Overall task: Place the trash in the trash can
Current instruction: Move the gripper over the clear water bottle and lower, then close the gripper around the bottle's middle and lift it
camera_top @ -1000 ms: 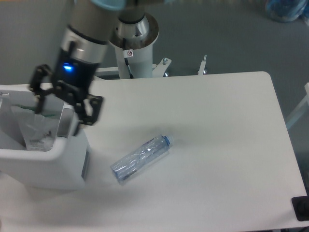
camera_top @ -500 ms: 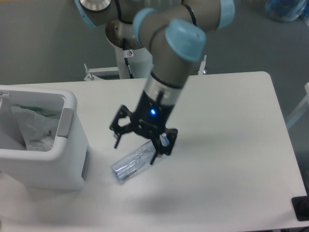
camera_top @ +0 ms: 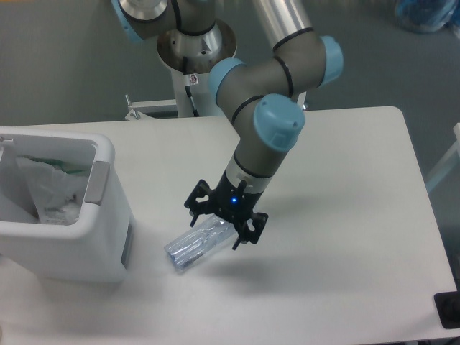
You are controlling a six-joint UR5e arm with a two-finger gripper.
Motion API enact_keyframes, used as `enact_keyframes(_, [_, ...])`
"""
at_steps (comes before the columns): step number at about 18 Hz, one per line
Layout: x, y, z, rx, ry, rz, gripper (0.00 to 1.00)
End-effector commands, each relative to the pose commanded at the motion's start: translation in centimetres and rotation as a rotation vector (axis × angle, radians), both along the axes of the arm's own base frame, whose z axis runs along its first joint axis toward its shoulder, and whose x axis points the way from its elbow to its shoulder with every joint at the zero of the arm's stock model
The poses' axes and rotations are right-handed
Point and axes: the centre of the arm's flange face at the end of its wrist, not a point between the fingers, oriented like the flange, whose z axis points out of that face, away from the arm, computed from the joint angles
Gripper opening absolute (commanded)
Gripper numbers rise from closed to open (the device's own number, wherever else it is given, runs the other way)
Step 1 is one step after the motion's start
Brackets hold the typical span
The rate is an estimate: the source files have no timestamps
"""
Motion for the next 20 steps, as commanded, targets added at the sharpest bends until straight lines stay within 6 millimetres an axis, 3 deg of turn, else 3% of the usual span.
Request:
enact_keyframes(4, [0.9,1.1,-2.0,-0.032,-0.013,-0.026,1.00])
enact_keyframes(6, [2.7,2.6,-3.6,-0.098,0.026,-0.075,1.00])
enact_keyframes(9, [3.9,4.7,-4.0,-0.132,0.066,-0.114,1.00])
enact_keyframes(20, [4.9,5.9,-5.6,-0.198,0.110,-0.146,1.00])
